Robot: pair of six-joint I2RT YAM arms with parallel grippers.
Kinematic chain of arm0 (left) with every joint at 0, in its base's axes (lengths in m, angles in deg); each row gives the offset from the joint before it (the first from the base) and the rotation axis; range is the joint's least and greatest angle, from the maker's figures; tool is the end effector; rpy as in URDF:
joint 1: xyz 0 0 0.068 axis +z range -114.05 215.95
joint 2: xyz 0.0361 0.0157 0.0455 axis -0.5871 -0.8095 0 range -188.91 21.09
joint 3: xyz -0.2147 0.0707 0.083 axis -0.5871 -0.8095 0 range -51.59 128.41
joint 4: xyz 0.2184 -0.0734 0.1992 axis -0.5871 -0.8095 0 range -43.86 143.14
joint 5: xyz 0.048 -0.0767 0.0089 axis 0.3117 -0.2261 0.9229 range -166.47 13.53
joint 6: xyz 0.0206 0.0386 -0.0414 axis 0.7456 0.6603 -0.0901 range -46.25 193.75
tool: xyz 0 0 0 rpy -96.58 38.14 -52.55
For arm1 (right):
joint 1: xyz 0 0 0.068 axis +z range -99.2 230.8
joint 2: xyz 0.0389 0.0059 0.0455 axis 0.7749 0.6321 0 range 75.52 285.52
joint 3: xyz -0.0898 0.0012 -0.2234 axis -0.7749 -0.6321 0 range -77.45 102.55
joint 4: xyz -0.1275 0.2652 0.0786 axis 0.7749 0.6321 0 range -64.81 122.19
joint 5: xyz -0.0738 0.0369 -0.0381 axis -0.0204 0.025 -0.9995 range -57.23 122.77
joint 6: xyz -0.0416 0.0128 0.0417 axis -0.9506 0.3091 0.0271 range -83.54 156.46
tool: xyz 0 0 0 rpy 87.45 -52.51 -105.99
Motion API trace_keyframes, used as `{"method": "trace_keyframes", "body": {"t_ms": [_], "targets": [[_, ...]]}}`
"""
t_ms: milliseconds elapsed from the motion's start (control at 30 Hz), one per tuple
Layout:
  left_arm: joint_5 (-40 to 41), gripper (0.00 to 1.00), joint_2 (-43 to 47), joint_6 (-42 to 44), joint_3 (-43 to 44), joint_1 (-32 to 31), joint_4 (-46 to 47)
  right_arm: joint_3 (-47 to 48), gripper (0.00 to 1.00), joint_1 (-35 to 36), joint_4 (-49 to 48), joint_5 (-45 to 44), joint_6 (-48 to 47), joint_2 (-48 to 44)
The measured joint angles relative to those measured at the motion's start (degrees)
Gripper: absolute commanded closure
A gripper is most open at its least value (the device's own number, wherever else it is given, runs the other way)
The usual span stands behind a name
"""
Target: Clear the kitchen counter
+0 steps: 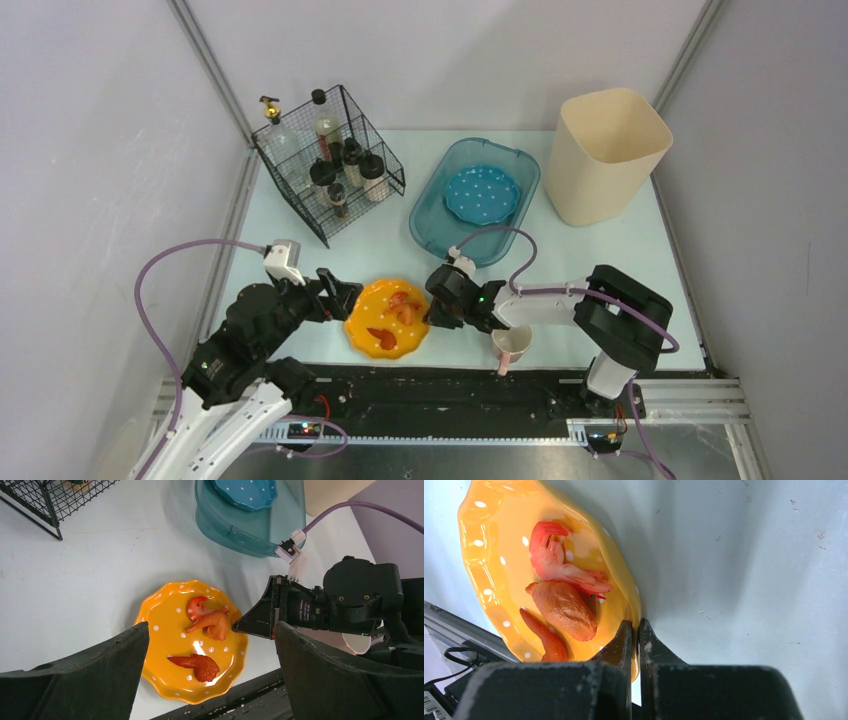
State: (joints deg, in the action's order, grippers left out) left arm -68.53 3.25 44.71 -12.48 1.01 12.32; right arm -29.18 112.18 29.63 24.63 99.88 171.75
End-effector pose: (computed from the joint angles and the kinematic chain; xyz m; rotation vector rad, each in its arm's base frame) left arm 0.1352 -0.0870 0.3060 0.0049 1.9581 -0.6164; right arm 0.1761 0.3097 0.0736 0.1103 2.6261 0.7060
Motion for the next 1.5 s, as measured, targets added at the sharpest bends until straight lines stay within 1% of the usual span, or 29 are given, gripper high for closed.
{"method": "trace_keyframes", "body": {"t_ms": [367, 700, 833, 1033, 1200, 1300, 1500], "targets": [[0.0, 0.02, 0.0, 0.0, 0.0, 0.0, 0.0, -1.9, 1.0, -0.9, -2.0, 1.1, -2.8, -1.7], [1.1, 0.02, 1.4, 0.0, 0.0, 0.0, 0.0, -3.3, 1.0, -3.3, 3.6, 2.2, -8.2, -9.4], [2.3, 0.02, 3.4, -0.1, 0.0, 0.0, 0.0, -2.5, 1.0, -4.4, 7.7, 2.9, -10.4, -13.0], [7.1, 0.02, 11.4, -1.2, -0.4, -0.1, -0.1, 0.5, 1.0, -6.7, 12.6, 5.8, -12.9, -18.0], [10.5, 0.02, 16.8, -2.1, -0.7, -0.1, -0.1, 2.9, 1.0, -10.7, 16.5, 8.8, -14.1, -22.5], [11.4, 0.02, 17.1, -2.4, -0.7, -0.1, -0.1, 6.1, 1.0, -14.5, 20.7, 9.5, -15.6, -24.3], [11.4, 0.02, 16.1, -2.4, -0.8, -0.1, -0.2, 17.4, 1.0, -23.1, 28.6, 10.3, -18.9, -24.9]]}}
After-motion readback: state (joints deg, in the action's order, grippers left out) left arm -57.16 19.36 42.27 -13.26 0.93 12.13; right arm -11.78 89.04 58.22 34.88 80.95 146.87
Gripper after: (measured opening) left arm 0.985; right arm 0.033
